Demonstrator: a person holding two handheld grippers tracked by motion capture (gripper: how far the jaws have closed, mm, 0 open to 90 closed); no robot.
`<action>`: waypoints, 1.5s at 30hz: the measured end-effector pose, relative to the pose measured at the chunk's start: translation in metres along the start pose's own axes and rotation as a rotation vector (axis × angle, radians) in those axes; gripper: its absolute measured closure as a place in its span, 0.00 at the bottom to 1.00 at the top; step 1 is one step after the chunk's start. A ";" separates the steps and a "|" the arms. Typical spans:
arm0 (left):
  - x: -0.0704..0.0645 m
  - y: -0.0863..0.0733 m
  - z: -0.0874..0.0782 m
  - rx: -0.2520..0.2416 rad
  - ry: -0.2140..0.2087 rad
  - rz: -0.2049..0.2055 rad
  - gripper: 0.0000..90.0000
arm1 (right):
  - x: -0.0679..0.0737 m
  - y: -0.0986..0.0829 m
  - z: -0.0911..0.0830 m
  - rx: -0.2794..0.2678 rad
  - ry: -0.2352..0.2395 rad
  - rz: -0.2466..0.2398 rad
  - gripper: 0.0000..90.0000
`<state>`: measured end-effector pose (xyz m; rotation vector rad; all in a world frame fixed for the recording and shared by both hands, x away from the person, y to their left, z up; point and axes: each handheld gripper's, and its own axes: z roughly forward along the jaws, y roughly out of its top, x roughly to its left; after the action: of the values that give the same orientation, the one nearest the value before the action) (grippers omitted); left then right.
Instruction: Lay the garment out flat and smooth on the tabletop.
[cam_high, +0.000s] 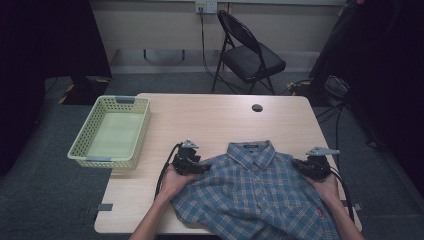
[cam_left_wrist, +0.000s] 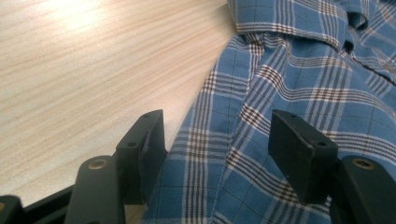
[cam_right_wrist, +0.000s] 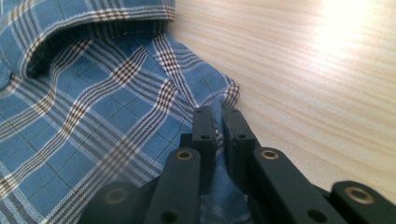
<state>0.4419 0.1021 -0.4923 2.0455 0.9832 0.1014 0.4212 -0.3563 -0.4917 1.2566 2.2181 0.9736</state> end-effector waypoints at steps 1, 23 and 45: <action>0.000 -0.001 0.000 -0.005 0.003 -0.004 0.40 | 0.001 0.000 0.000 -0.001 -0.002 -0.004 0.95; -0.031 -0.007 0.006 0.008 0.104 0.206 0.77 | -0.002 -0.002 0.000 -0.016 0.012 0.044 0.95; -0.017 -0.008 0.003 0.003 0.009 0.113 0.94 | -0.002 -0.008 -0.005 -0.018 0.076 0.135 0.95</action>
<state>0.4264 0.0911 -0.4955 2.1052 0.8733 0.1692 0.4142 -0.3629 -0.4946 1.3981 2.1984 1.1069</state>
